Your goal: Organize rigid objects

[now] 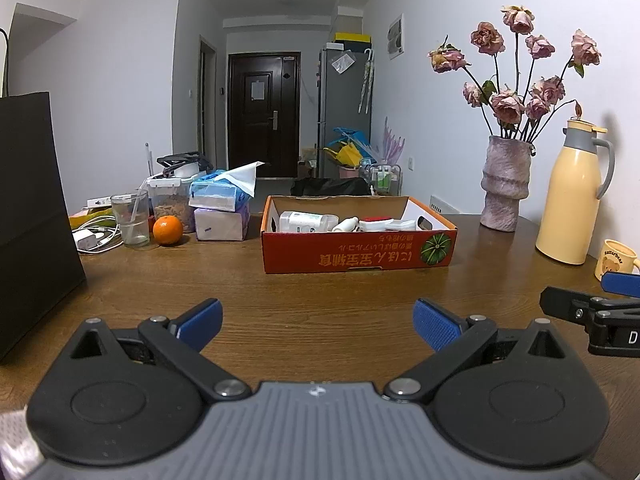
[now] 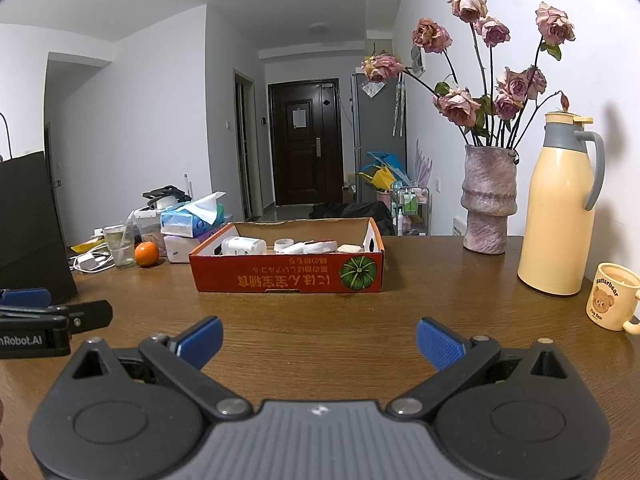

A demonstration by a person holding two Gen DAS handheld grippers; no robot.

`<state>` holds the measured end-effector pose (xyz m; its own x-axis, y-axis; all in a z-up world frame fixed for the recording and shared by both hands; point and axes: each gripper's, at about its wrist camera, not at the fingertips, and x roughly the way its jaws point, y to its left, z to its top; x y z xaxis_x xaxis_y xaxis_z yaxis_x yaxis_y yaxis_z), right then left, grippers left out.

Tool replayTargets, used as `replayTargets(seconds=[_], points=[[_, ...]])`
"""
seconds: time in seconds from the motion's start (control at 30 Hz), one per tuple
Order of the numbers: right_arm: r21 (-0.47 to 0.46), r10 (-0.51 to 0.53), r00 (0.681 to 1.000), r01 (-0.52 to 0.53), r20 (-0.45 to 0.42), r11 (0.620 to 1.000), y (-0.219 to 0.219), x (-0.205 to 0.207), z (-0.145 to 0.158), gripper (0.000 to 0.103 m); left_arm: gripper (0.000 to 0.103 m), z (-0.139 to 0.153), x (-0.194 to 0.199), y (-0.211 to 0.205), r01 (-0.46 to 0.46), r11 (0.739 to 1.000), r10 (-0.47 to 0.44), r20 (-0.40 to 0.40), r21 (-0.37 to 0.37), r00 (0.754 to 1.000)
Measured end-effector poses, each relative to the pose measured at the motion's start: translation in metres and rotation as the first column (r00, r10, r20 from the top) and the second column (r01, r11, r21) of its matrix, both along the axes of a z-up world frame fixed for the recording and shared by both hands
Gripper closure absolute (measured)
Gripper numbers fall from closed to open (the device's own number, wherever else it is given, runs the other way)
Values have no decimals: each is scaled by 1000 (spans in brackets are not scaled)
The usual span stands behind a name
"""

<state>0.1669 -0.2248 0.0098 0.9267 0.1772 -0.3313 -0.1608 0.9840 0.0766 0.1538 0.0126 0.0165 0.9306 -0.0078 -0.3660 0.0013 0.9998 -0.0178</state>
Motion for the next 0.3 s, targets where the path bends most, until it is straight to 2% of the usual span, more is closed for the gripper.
replayTargets(seconds=[0.3], points=[[-5,2,1000,-2,-11,1000,1,0,-3,0,0,-7,0,4,-1,1000,1,-2,4,1000]])
